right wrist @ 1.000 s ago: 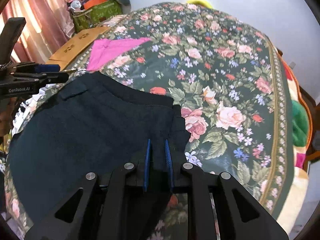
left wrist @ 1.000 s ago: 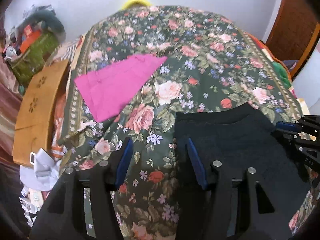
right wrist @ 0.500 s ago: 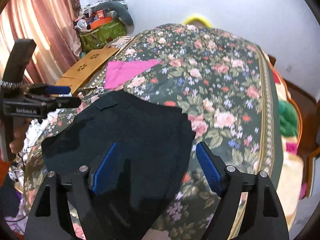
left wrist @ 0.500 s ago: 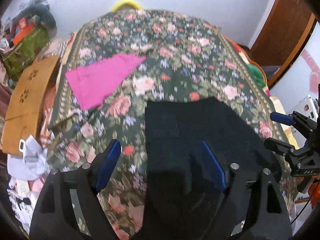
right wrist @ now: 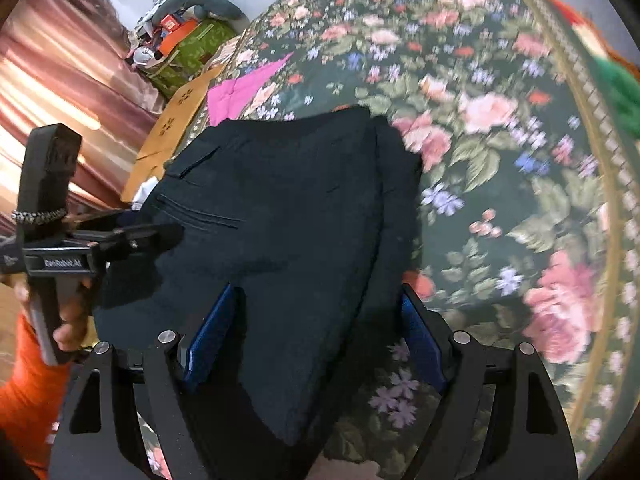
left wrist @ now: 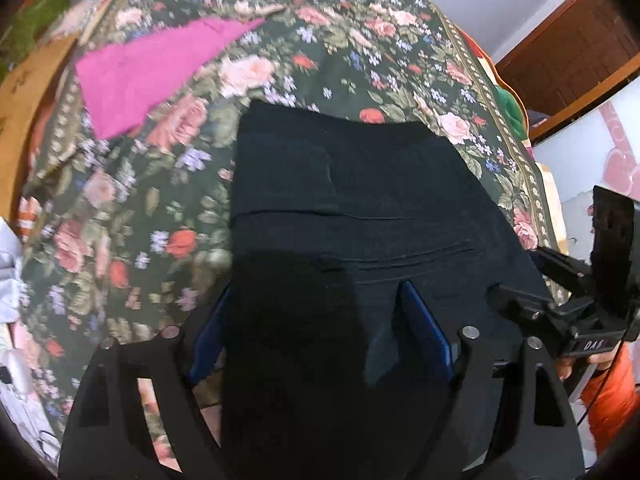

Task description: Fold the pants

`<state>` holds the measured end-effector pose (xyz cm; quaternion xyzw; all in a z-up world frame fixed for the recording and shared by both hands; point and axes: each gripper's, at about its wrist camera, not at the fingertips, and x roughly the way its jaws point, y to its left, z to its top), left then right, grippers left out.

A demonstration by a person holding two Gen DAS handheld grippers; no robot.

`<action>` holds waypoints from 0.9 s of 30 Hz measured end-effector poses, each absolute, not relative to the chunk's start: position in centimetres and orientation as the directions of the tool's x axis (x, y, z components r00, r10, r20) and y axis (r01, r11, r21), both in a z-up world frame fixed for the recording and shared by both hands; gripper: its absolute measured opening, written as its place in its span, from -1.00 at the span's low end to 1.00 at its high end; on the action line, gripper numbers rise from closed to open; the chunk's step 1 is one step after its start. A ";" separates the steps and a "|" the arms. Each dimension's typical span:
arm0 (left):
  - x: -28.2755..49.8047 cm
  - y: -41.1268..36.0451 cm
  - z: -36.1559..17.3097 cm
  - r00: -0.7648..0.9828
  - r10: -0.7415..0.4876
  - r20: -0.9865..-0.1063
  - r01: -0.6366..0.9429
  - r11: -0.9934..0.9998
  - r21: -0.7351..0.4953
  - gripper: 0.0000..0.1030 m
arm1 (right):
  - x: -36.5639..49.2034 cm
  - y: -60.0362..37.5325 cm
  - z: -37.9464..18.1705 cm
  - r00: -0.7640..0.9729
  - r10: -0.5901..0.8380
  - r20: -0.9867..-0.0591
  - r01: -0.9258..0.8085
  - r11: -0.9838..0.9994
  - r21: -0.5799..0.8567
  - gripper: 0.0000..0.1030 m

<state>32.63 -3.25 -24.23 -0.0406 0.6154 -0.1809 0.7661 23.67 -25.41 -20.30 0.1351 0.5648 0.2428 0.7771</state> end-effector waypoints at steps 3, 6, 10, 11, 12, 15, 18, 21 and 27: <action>33.2 -3.2 -24.7 0.160 -0.354 -0.922 0.209 0.924 -0.319 0.67 | 23.7 -24.9 -20.1 0.233 0.536 -0.812 -0.244 0.840 0.484 0.36; 33.4 -3.2 -24.6 0.161 -0.372 -0.914 0.221 0.916 -0.334 0.62 | 23.8 -24.9 -20.1 0.239 0.547 -0.802 -0.250 0.833 0.494 0.17; 33.2 -3.2 -24.1 0.183 -0.391 -0.902 0.240 0.908 -0.344 0.31 | 23.8 -24.8 -19.9 0.249 0.543 -0.802 -0.274 0.834 0.479 -0.07; 33.1 -3.2 -24.0 0.191 -0.387 -0.902 0.243 0.909 -0.339 0.20 | 23.8 -24.8 -19.8 0.253 0.540 -0.803 -0.278 0.835 0.475 -0.16; 33.0 -3.1 -23.8 0.203 -0.383 -0.901 0.242 0.911 -0.333 0.15 | 23.9 -24.9 -19.6 0.259 0.536 -0.803 -0.279 0.838 0.469 -0.21; 32.7 -3.0 -22.9 0.244 -0.379 -0.893 0.257 0.913 -0.317 -0.13 | 24.0 -25.0 -19.1 0.274 0.527 -0.805 -0.293 0.842 0.452 -0.46; 32.3 -3.2 -21.8 0.293 -0.355 -0.888 0.291 0.918 -0.271 -0.34 | 23.6 -24.3 -18.1 0.317 0.497 -0.808 -0.340 0.855 0.393 -0.54; 31.7 -3.6 -20.4 0.338 -0.330 -0.881 0.319 0.921 -0.222 -0.48 | 23.6 -23.9 -16.9 0.351 0.487 -0.800 -0.373 0.856 0.358 -0.58; 31.8 -3.3 -17.1 0.430 -0.315 -0.846 0.321 0.929 -0.183 -0.56 | 24.7 -22.9 -13.8 0.417 0.491 -0.765 -0.421 0.850 0.316 -0.59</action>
